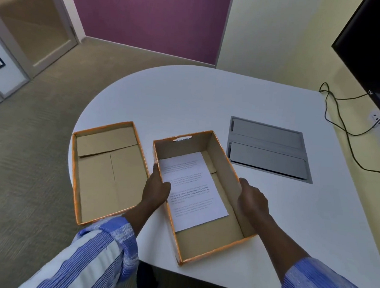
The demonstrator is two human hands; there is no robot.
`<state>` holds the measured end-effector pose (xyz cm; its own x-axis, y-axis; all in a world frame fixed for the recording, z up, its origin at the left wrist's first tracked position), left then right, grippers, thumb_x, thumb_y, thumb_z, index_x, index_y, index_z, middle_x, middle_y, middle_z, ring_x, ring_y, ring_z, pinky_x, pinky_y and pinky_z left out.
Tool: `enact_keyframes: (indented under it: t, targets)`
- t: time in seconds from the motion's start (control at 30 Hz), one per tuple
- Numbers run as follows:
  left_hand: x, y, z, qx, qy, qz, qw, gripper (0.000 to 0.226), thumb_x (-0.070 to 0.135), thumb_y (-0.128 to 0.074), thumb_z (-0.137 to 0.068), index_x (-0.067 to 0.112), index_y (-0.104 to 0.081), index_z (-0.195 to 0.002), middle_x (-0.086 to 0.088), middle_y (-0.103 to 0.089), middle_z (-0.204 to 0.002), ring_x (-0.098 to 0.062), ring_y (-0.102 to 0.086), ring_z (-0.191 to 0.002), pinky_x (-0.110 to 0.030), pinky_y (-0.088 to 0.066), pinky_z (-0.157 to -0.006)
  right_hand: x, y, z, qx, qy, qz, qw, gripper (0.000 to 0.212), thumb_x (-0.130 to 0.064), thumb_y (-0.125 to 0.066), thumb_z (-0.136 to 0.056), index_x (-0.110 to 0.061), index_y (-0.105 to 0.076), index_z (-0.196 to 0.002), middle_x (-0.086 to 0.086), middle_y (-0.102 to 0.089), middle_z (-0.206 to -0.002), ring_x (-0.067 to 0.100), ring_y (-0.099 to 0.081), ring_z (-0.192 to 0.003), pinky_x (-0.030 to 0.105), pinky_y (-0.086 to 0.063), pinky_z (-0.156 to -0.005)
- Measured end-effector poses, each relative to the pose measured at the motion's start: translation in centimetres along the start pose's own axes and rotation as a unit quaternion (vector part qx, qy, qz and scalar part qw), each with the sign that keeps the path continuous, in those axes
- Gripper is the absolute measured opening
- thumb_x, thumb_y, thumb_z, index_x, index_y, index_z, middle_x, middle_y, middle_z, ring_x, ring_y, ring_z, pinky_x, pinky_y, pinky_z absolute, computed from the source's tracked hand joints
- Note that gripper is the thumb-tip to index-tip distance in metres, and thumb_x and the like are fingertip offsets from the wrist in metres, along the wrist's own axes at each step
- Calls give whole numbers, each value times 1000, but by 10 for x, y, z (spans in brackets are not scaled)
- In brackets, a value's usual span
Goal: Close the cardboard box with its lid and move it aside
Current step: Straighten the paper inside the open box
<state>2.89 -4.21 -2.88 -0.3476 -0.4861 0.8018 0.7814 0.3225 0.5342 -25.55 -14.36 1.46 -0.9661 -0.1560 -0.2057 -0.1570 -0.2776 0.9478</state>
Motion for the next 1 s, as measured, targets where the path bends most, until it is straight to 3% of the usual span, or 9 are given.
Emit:
enact_keyframes:
  t: [0.1,0.2,0.33,0.47,0.6,0.77,0.87,1.0]
  targets:
    - [10,8,-15,-23,-18,-28,999,72,8,-49,-91,16,-23,-158,-15,-62,-137,-35,-64,-111,-32,-50,-81,4,-3,13,13,-13,-6,1000,53,1,-51,-89,-12,-46,-140,13,-71,-100,28,-56,-73,31,-41,-66]
    - [19,9,-24,-46,-53,-30,997,67,7,-48,-89,20,-32,-153,-12,-61,-138,-37,-61,-119,-36,-49,-89,9,-9,28,26,-27,-20,999,52,0,-50,-90,-12,-46,-140,12,-71,-94,26,-53,-67,30,-39,-62]
    - [23,5,-35,-80,-57,-50,994,71,8,-48,-93,21,-24,-159,-12,-53,-151,-36,-54,-131,-47,-48,-105,12,-19,50,30,-51,-45,997,52,-3,-49,-91,-12,-44,-142,12,-71,-97,27,-51,-69,31,-40,-63]
    - [23,-1,-42,-105,-69,-59,990,68,10,-45,-95,23,-25,-159,-10,-49,-154,-34,-51,-135,-48,-45,-109,9,-30,70,19,-66,-63,996,49,-9,-50,-94,-12,-43,-142,10,-71,-97,29,-62,-76,32,-44,-65]
    - [16,-6,-45,-126,-69,-54,988,65,11,-44,-97,23,-25,-158,-9,-49,-154,-35,-51,-135,-50,-46,-108,6,-36,81,24,-77,-69,994,51,-15,-54,-96,-13,-42,-146,8,-72,-103,23,-60,-74,28,-41,-67]
    - [11,-6,-46,-130,-75,-37,988,64,14,-47,-98,23,-26,-158,-9,-52,-152,-34,-54,-132,-49,-49,-105,4,-38,81,34,-81,-65,994,53,-24,-59,-96,-14,-43,-145,7,-71,-116,26,-71,-94,33,-53,-75]
    - [8,-2,-47,-126,-62,-11,990,67,23,-55,-98,20,-27,-159,-10,-45,-157,-31,-48,-138,-45,-45,-109,-2,-33,81,75,-71,-81,991,64,-33,-65,-93,-12,-40,-149,11,-61,-137,32,-65,-115,43,-54,-89]
    - [-2,12,-50,-87,-15,59,994,73,40,-63,-97,16,-30,-158,-13,-41,-157,-29,-47,-137,-44,-43,-111,-26,-25,75,124,-20,-78,989,71,-39,-67,-91,-9,-41,-150,15,-50,-150,35,-52,-133,48,-46,-105]
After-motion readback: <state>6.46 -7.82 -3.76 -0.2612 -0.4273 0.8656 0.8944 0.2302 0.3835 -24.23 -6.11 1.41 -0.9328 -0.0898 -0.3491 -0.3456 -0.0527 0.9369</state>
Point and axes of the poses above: each hand's wrist, its own z-axis away from the middle knuckle, its own y-axis out of the back of the hand, x = y × z, the point moved 6 cm from there along -z, towards the middle knuckle
